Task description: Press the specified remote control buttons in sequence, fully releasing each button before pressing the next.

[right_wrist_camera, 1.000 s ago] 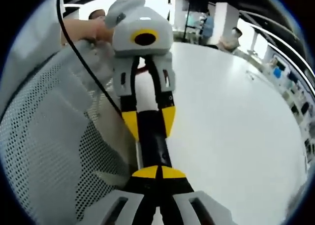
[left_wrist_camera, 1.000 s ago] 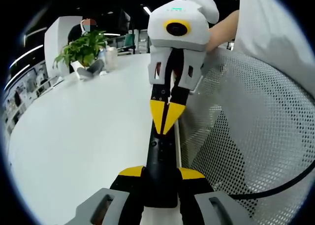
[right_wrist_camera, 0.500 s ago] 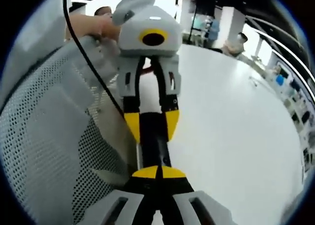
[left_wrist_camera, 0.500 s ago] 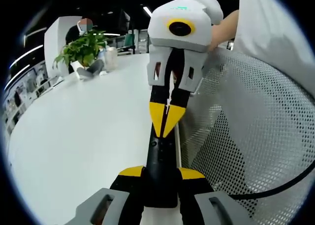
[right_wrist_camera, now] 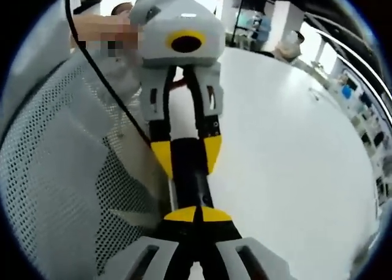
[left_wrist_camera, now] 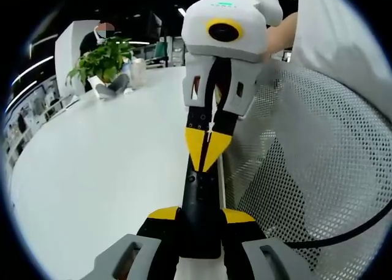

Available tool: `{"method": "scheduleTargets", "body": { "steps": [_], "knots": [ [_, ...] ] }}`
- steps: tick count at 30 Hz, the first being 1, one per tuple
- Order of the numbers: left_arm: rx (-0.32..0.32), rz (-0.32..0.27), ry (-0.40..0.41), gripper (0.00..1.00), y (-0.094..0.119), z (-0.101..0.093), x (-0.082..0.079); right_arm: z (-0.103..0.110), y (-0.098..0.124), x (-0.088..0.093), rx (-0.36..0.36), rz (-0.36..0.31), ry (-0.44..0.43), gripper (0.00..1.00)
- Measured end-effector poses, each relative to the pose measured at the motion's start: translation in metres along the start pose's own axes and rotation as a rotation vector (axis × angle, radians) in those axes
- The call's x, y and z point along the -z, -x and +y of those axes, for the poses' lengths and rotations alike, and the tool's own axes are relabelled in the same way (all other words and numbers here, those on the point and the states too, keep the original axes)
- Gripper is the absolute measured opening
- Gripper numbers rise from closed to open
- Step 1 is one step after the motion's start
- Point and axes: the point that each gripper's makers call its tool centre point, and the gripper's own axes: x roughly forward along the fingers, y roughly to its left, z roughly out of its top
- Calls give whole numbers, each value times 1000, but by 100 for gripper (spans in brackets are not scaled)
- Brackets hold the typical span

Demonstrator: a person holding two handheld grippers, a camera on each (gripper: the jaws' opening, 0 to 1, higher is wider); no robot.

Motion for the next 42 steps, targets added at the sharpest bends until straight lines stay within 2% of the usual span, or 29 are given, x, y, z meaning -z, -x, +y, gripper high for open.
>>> {"method": "scheduleTargets", "body": {
  "steps": [3, 7, 9, 12, 14, 21, 26, 34, 42],
  "knots": [
    [0, 2, 5, 25, 0, 0, 0, 2, 0, 0, 23, -9, -8, 0],
    [1, 2, 5, 25, 0, 0, 0, 4, 0, -1, 36, 34, 90, 0],
    [2, 1, 7, 25, 0, 0, 0, 4, -1, 0, 39, 36, 105, 0],
    [1, 1, 7, 25, 0, 0, 0, 15, -2, -2, -17, 8, 63, 0],
    [0, 1, 5, 25, 0, 0, 0, 13, -2, -2, -2, 24, 105, 0],
    [0, 2, 2, 25, 0, 0, 0, 14, -3, -2, 0, 34, 143, 0],
    [1, 2, 1, 25, 0, -1, 0, 15, -5, -4, -2, 58, 155, 0],
    [6, 9, -16, 25, -1, -1, 0, 18, -6, -3, -17, 127, 267, 0],
    [7, 13, -21, 25, -1, -1, 0, 19, -8, -2, -14, 163, 320, 0]
  ]
}}
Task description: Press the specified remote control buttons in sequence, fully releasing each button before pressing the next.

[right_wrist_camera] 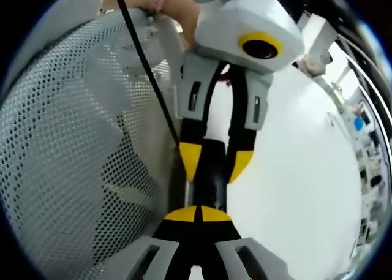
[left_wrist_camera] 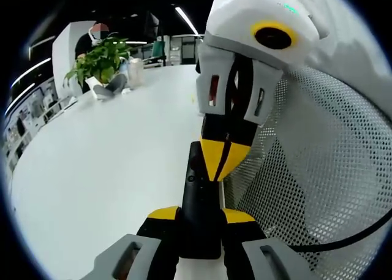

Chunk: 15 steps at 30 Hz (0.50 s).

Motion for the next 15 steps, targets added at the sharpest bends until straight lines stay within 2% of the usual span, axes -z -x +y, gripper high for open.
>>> {"method": "scheduleTargets", "body": {
  "steps": [3, 7, 9, 12, 15],
  "knots": [
    [2, -1, -1, 25, 0, -1, 0, 1, -2, -1, -9, 6, -19, 0],
    [2, 0, -2, 25, 0, -1, -1, 3, -1, 0, 15, 16, 13, 0],
    [2, 1, -3, 25, 0, -1, -1, 2, -1, 0, 6, 2, -16, 0],
    [2, 0, -2, 25, -1, 0, 0, 0, 0, -1, -13, -54, -127, 0],
    [3, -1, -1, 25, 0, 0, 0, -1, 1, -1, -8, -74, -144, 0]
  ]
}}
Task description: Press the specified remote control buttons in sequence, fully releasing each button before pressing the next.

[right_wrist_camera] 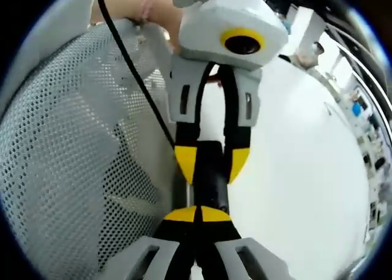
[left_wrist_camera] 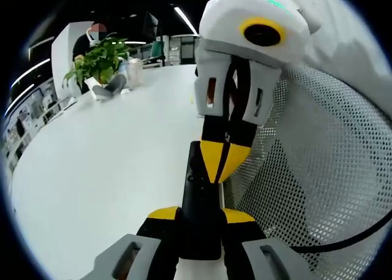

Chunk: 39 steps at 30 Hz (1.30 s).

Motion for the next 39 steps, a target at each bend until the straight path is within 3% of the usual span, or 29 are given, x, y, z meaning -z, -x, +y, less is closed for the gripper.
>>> {"method": "scheduleTargets", "body": {
  "steps": [5, 10, 16, 25, 27, 30, 39],
  "knots": [
    [-5, -4, 7, 25, 0, 0, 0, -3, 1, -1, -7, -25, -81, 0],
    [-3, -5, 10, 25, 0, 1, 0, -9, 3, 1, 39, 12, -22, 0],
    [0, -7, 11, 25, 0, 1, -1, -10, 2, -1, 17, -12, -54, 0],
    [-2, -10, 17, 25, 0, 0, -1, -11, 3, -1, 49, -3, -48, 0],
    [-2, -11, 17, 25, 0, 1, -1, -17, 6, -1, 83, -7, -44, 0],
    [-1, -11, 17, 25, 0, 0, -1, -21, 6, -1, 68, -12, -74, 0],
    [-1, -14, 22, 25, 0, 0, -1, -16, 3, 0, 25, 1, -50, 0]
  ]
}}
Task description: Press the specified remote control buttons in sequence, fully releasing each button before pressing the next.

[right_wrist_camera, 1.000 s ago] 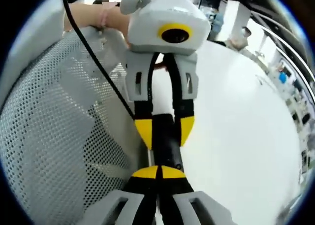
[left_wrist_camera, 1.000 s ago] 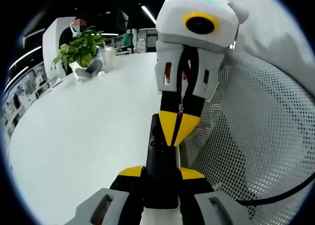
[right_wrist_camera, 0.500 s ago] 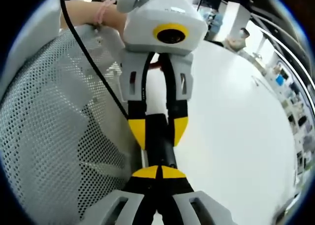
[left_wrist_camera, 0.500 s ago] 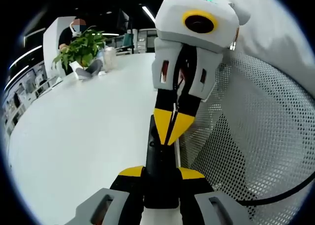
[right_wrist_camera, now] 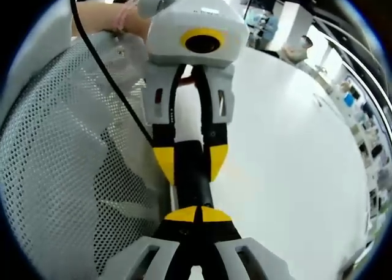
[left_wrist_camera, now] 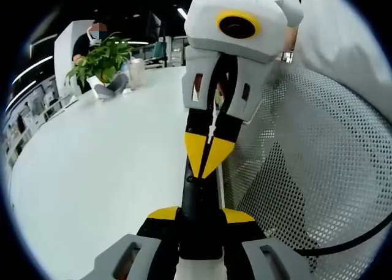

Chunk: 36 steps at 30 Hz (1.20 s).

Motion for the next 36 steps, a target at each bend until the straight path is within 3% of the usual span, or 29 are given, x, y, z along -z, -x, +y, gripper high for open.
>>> {"method": "scheduleTargets", "body": {
  "steps": [7, 20, 24, 27, 30, 36],
  "knots": [
    [2, -4, 1, 25, 0, 0, 0, -1, 0, 1, -6, -16, -27, 0],
    [4, -5, 3, 25, 0, 1, 0, -4, -3, 1, -67, 56, -7, 0],
    [3, -5, 1, 25, 0, 1, 0, -4, -2, 1, -73, 32, -55, 0],
    [3, -4, 0, 25, 0, 1, 0, -5, -2, -1, -78, -16, -165, 0],
    [2, -1, -6, 25, 0, 0, 0, -5, -1, 0, -74, -51, -203, 0],
    [0, -1, -8, 25, 0, 0, 1, -3, -1, -1, -53, -57, -147, 0]
  ]
}}
